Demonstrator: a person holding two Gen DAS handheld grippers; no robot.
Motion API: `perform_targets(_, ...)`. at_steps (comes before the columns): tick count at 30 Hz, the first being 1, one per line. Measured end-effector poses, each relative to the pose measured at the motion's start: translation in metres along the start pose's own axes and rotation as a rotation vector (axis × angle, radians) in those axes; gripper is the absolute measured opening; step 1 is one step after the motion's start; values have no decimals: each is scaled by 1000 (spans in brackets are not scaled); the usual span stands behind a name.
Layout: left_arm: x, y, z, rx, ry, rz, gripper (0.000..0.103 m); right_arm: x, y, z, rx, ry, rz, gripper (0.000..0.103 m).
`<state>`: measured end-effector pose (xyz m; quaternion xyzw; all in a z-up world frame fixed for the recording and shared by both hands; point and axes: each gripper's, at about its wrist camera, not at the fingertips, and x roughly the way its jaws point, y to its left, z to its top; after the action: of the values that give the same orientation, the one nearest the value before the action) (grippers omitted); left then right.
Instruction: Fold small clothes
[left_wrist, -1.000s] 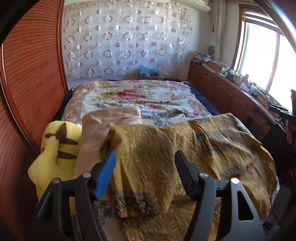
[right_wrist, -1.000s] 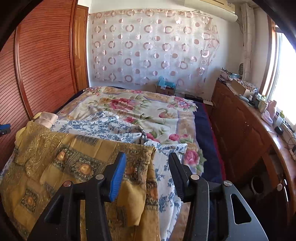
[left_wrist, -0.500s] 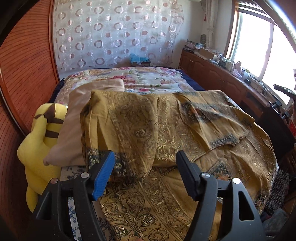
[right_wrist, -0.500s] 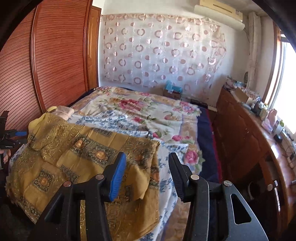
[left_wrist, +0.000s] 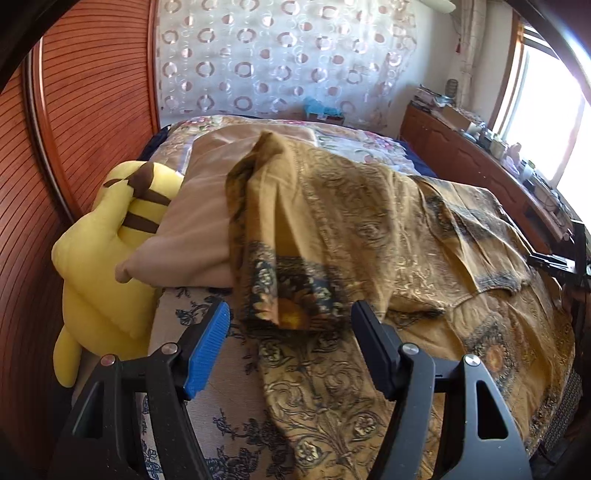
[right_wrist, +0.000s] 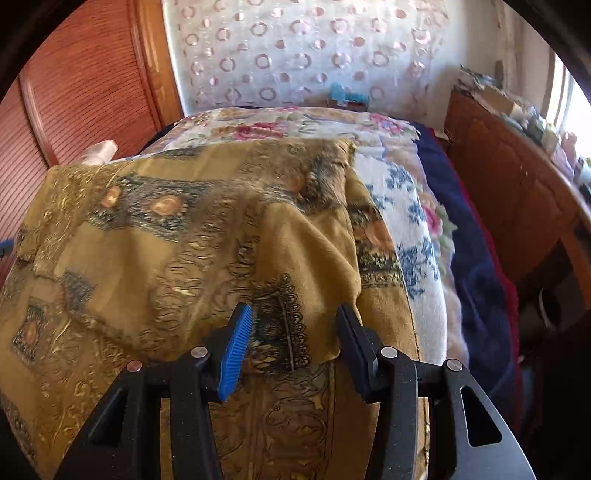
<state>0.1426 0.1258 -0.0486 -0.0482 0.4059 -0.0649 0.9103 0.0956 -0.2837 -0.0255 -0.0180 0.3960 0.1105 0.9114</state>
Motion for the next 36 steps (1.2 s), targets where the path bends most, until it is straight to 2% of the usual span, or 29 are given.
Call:
perform_targets(6, 7, 8, -2, -22, -7, 5, 69, -1, -6, -2, 17, -9, 1, 50)
perform_targets(10, 9, 10, 1, -28, -9, -14, 54, -1, -5, -6, 10, -8, -9, 50)
perform_targets(13, 9, 9, 4, -19, -19, -18, 47, 11, 8, -8, 2, -6, -17, 50)
perform_targets(22, 17, 12, 6, -24, 2, 2, 45, 3, 1, -11, 41, -34, -26, 49)
perform_targets(25, 16, 11, 7, -17, 4, -2, 35, 1, -8, -11, 53, -35, -41, 49)
perform_targets(28, 16, 9, 8, -6, 1, -2, 32, 3, -9, -9, 38, -13, -41, 49)
perform_targets(29, 16, 9, 8, -4, 2, 2, 32, 5, -7, -9, 21, 0, -37, 42)
perform_targets(32, 19, 8, 9, -2, 8, 13, 31, 10, -2, -5, -19, 32, -39, 32)
perform_targets(36, 22, 5, 9, 10, 16, 28, 26, 11, 3, 1, -47, 47, -35, 24)
